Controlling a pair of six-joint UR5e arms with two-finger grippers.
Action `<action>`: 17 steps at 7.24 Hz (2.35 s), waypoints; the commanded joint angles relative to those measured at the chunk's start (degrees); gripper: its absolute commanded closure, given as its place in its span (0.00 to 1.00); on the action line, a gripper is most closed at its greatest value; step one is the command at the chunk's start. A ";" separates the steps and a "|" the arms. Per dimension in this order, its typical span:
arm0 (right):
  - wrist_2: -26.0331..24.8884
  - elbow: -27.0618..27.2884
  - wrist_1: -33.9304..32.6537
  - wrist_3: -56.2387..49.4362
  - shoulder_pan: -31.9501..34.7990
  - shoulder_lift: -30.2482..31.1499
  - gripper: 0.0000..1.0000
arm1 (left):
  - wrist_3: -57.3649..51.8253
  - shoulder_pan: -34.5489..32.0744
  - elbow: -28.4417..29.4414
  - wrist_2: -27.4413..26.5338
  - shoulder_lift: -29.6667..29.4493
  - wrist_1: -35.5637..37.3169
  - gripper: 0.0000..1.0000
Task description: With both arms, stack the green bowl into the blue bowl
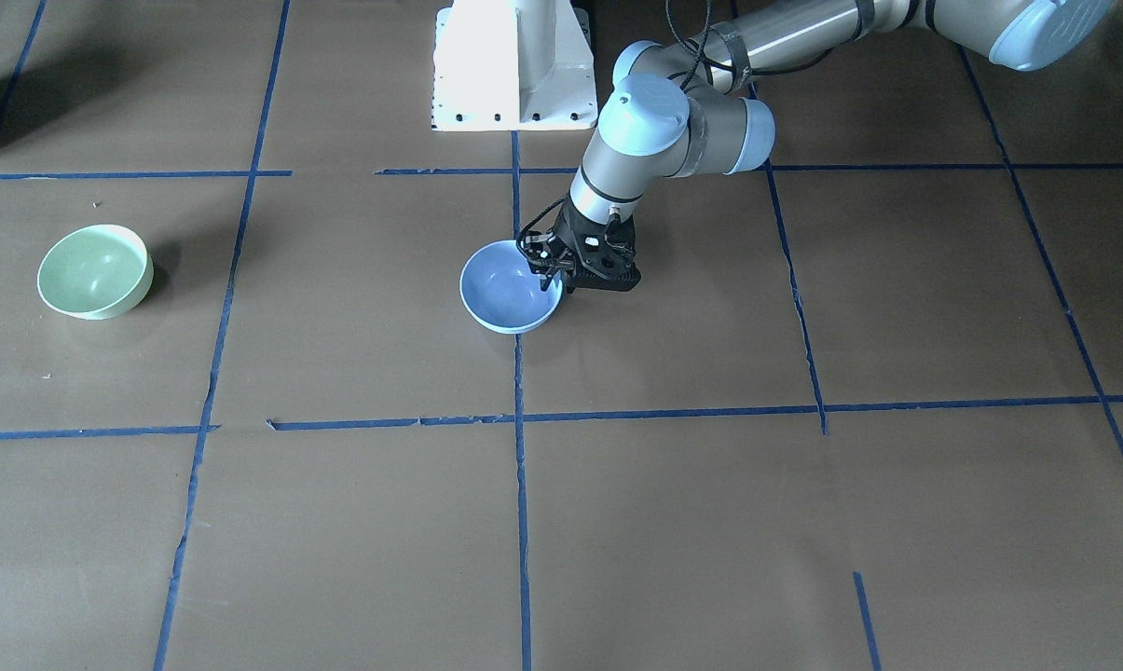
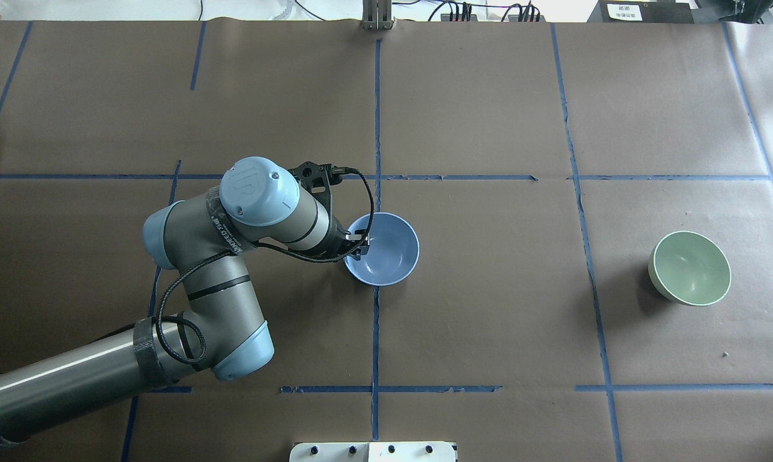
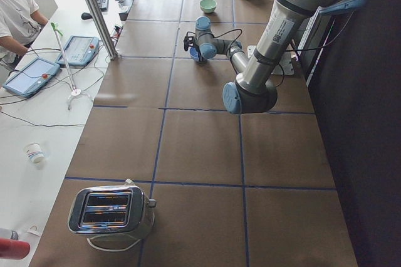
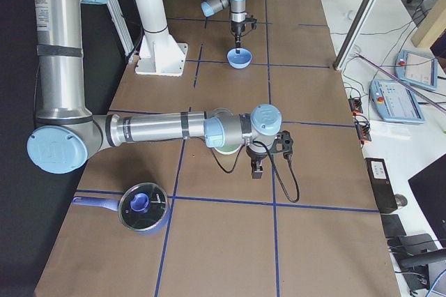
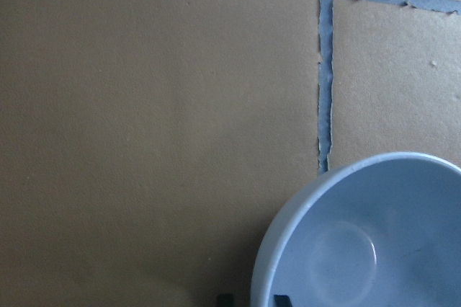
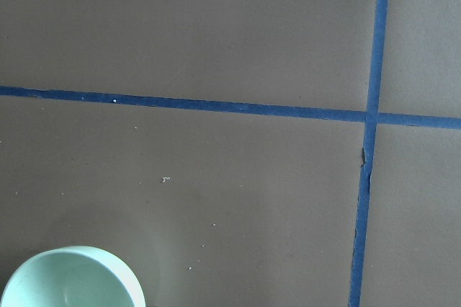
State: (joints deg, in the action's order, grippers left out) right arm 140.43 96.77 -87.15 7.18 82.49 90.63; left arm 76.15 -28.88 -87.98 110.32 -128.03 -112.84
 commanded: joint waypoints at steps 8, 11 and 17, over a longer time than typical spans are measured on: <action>-9.91 -0.62 37.50 38.17 -23.33 9.56 0.00 | 1.02 -9.79 -10.55 0.07 5.78 0.17 0.10; -9.91 -0.88 37.58 37.73 -25.97 11.23 0.16 | 1.02 -10.32 -10.55 0.07 5.78 0.17 0.10; -4.92 6.30 37.06 43.31 -27.73 6.79 1.00 | 2.07 -15.49 -13.34 1.73 5.78 -0.27 0.10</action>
State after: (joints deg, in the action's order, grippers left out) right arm 133.46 99.95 -49.77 46.69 55.30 100.19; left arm 77.40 -42.37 -99.66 111.01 -122.26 -112.77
